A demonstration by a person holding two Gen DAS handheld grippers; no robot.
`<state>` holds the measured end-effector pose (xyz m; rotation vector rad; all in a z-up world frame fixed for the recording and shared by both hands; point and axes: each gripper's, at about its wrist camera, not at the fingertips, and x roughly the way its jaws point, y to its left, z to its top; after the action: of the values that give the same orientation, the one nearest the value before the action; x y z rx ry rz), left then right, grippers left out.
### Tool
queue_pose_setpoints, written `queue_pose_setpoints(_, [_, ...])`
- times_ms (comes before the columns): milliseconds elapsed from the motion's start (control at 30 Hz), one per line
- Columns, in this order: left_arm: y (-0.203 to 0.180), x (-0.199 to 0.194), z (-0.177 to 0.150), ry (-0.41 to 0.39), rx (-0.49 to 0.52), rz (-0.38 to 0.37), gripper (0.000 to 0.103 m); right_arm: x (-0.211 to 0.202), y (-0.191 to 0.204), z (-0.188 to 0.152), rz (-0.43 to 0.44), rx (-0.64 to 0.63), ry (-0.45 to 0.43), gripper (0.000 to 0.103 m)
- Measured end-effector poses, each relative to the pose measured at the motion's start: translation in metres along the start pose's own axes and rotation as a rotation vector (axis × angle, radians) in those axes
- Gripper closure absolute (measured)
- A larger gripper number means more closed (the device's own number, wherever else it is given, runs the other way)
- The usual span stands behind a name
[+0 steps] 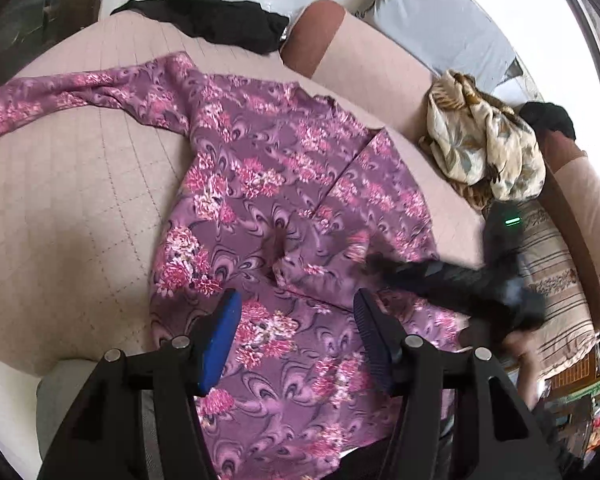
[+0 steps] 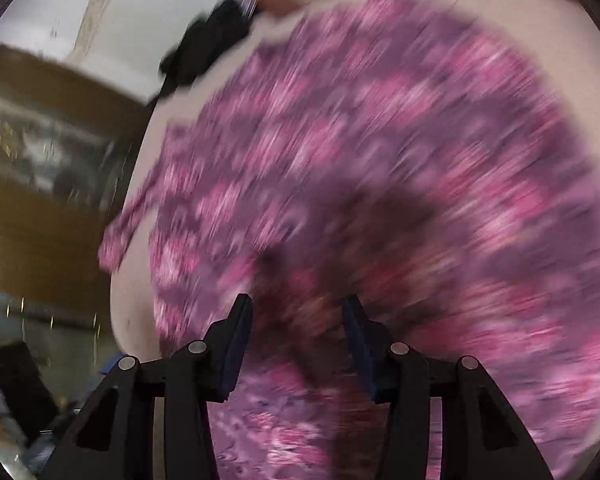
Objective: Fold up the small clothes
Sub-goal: 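Carry the held sleeve across the dress body toward the hem with the right tool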
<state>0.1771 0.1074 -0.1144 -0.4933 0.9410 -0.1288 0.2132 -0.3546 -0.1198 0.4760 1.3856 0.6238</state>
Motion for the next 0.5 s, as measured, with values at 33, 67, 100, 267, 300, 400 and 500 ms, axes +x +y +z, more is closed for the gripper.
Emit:
queue_pose_setpoints(33, [-0.001, -0.004, -0.002, -0.004, -0.003, -0.004, 0.045, 0.007, 0.006, -0.005, 0.022, -0.022, 0.013, 0.059])
queue_pose_setpoints(67, [-0.002, -0.009, -0.005, -0.011, -0.006, -0.004, 0.045, 0.01, 0.013, -0.01, 0.041, -0.053, 0.028, 0.06])
queue_pose_setpoints(100, [-0.002, -0.014, -0.009, -0.018, -0.005, 0.001, 0.045, 0.011, 0.019, -0.015, 0.049, -0.074, 0.047, 0.061])
queue_pose_setpoints(267, [0.002, -0.029, -0.028, -0.029, -0.006, 0.023, 0.04, -0.007, 0.039, -0.071, -0.004, -0.237, 0.133, 0.061])
queue_pose_setpoints(300, [0.002, -0.028, -0.03, -0.028, -0.001, 0.032, 0.038, -0.009, 0.035, -0.086, -0.027, -0.243, 0.145, 0.061])
queue_pose_setpoints(400, [0.002, -0.019, -0.038, 0.012, -0.005, 0.04, 0.036, -0.022, 0.02, -0.107, -0.027, -0.205, 0.131, 0.06])
queue_pose_setpoints(500, [-0.003, -0.009, -0.043, 0.049, -0.014, 0.029, 0.036, -0.044, 0.006, -0.113, 0.012, -0.136, 0.084, 0.049])
